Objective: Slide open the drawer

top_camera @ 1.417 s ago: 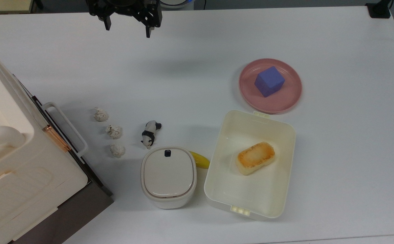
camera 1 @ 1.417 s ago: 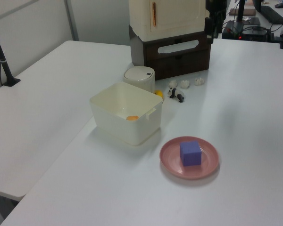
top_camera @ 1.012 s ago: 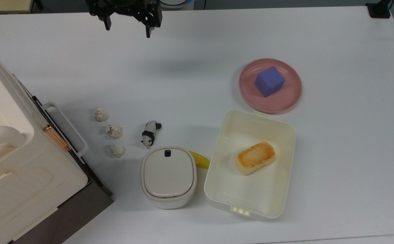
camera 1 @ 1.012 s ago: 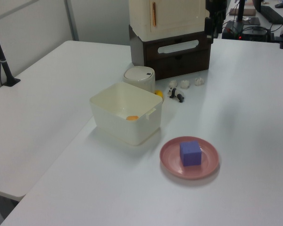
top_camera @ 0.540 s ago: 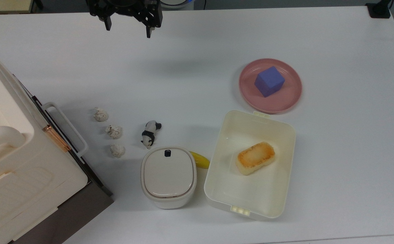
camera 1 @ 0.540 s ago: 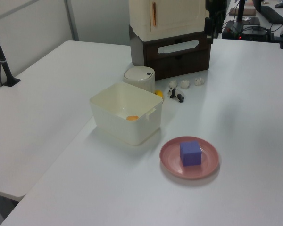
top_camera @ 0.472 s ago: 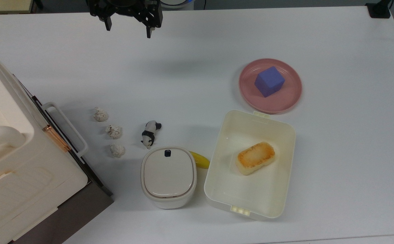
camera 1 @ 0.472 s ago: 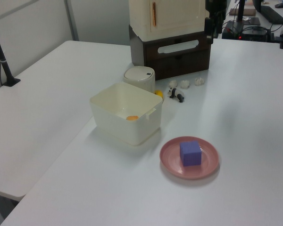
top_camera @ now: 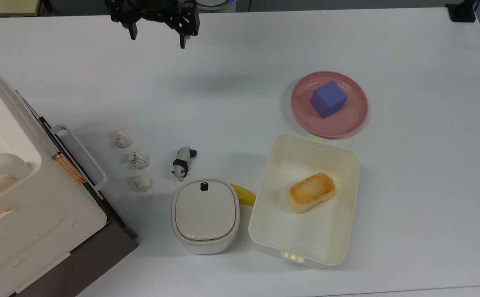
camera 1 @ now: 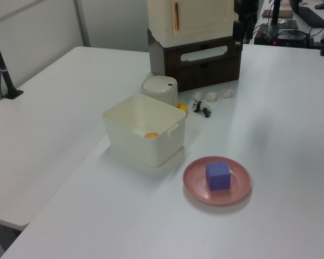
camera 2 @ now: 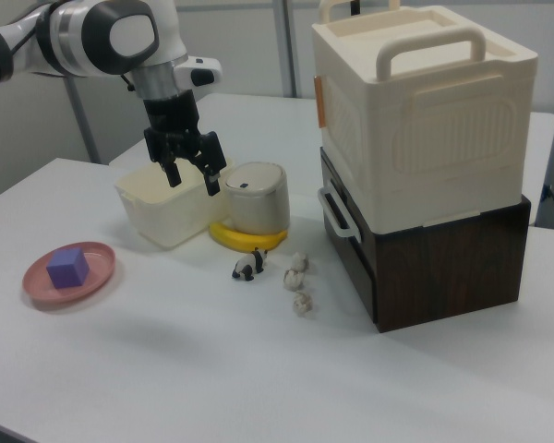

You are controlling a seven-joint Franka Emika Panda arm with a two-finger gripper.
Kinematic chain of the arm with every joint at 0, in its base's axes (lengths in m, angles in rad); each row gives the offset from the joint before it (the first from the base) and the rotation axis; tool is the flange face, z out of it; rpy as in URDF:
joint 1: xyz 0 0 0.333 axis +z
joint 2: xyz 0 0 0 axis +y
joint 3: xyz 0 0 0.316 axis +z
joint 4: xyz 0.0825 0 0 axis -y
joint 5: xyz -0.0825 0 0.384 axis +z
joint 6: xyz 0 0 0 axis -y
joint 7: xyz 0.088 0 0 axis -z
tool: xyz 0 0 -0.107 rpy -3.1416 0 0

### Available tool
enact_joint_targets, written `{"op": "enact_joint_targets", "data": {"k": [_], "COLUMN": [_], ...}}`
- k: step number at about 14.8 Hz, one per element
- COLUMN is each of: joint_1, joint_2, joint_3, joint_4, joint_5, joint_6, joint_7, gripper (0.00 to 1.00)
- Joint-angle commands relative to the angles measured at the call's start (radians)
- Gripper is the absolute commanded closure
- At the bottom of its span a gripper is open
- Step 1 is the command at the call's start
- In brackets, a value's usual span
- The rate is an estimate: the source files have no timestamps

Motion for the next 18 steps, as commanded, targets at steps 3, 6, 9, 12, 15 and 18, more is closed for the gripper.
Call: {"op": "enact_joint_targets", "data": {"k": [3,6,9,12,15,18], "joint_1": [0.001,-0.003,-0.005,-0.006,-0.006,-0.006], "joint_2": [0.019,0.063,0.109,0.215,0.289,0.355], "joint_3": [-0.029,-0.076,-0.098,-0.116,-0.154,-0.177], "joint_4": [-0.01,-0.01,-0.01,-0.004,0.008,0.075], "joint_5": [0.005,0.002,-0.012,-0.046,-0.048,-0.048], "joint_6": [0.085,0.194,0.304,0.456,0.58,0.63], "joint_7": [-0.364,-0.602,-0.636,-0.629,-0.626,-0.621], "gripper": [0.0,0.04,0.05,0.08,0.15,0.19]}}
